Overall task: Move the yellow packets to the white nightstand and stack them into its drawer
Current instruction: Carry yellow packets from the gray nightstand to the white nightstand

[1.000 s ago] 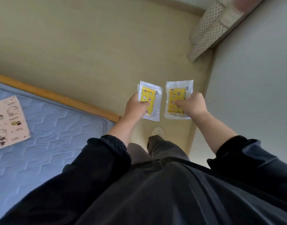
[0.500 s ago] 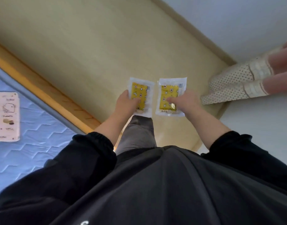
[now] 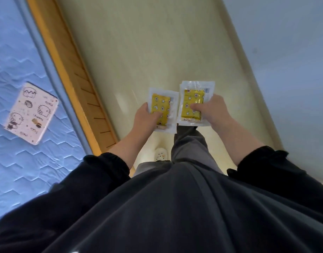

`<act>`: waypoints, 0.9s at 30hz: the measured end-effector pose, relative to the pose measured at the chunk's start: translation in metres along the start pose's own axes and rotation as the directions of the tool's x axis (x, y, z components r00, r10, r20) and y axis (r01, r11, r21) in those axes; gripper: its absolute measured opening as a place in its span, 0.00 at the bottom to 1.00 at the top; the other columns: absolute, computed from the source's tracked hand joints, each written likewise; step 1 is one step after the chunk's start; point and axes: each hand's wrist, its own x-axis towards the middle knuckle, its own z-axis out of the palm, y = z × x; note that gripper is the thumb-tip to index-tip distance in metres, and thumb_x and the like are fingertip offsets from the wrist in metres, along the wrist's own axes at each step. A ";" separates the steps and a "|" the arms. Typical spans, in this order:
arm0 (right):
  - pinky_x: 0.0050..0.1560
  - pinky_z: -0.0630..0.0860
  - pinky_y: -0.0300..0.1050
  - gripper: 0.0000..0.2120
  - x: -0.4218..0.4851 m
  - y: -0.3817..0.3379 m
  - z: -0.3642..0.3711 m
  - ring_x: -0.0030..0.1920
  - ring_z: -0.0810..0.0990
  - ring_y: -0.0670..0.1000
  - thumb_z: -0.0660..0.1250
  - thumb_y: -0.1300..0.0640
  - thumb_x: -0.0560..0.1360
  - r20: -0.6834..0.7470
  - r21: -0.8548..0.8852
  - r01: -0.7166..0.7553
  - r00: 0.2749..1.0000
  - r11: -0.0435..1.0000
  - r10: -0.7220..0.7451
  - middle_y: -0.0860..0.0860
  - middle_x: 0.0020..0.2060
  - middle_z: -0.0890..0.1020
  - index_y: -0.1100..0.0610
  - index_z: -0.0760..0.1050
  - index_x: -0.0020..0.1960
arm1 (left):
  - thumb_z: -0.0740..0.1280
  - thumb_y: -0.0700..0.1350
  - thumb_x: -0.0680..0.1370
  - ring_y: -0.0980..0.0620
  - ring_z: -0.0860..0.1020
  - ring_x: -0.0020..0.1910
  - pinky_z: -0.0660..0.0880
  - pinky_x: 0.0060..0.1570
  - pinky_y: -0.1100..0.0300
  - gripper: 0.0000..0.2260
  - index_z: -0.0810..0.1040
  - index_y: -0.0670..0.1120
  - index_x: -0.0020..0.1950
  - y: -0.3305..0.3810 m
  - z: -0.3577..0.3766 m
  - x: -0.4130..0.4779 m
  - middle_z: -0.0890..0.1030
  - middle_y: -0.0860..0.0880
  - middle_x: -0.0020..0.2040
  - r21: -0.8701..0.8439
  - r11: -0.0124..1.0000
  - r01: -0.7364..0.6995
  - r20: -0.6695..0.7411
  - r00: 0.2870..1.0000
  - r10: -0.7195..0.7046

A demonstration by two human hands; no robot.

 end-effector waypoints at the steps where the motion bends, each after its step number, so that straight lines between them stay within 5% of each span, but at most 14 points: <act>1: 0.52 0.80 0.52 0.12 0.019 -0.019 0.000 0.46 0.83 0.54 0.74 0.66 0.68 0.030 -0.023 0.024 0.999 0.999 -0.023 0.51 0.39 0.81 0.51 0.75 0.37 | 0.64 0.39 0.76 0.53 0.79 0.43 0.76 0.39 0.61 0.06 0.74 0.46 0.52 0.014 -0.002 0.014 0.80 0.49 0.48 -0.024 1.000 0.007 -0.028 1.000 -0.008; 9: 0.53 0.79 0.57 0.10 0.156 -0.180 -0.006 0.47 0.84 0.57 0.73 0.66 0.68 0.254 -0.196 0.167 0.960 0.966 -0.115 0.58 0.44 0.84 0.54 0.75 0.37 | 0.66 0.39 0.76 0.47 0.81 0.49 0.79 0.52 0.48 0.08 0.75 0.45 0.54 0.140 -0.024 0.130 0.82 0.46 0.50 -0.237 0.968 0.077 -0.241 0.961 -0.135; 23: 0.50 0.81 0.56 0.11 0.301 -0.400 0.067 0.45 0.84 0.57 0.72 0.69 0.67 0.421 -0.277 0.290 0.894 0.916 -0.156 0.55 0.42 0.84 0.54 0.77 0.39 | 0.66 0.38 0.77 0.49 0.80 0.50 0.76 0.44 0.59 0.11 0.75 0.46 0.59 0.273 -0.120 0.291 0.81 0.49 0.53 -0.473 0.879 0.062 -0.350 0.902 -0.251; 27: 0.50 0.81 0.55 0.10 0.350 -0.480 0.105 0.46 0.84 0.57 0.72 0.69 0.66 0.383 -0.297 0.285 0.910 0.911 -0.160 0.57 0.44 0.84 0.60 0.79 0.45 | 0.65 0.38 0.76 0.47 0.81 0.50 0.79 0.52 0.51 0.09 0.75 0.47 0.55 0.316 -0.174 0.364 0.82 0.48 0.52 -0.479 0.875 0.065 -0.345 0.903 -0.257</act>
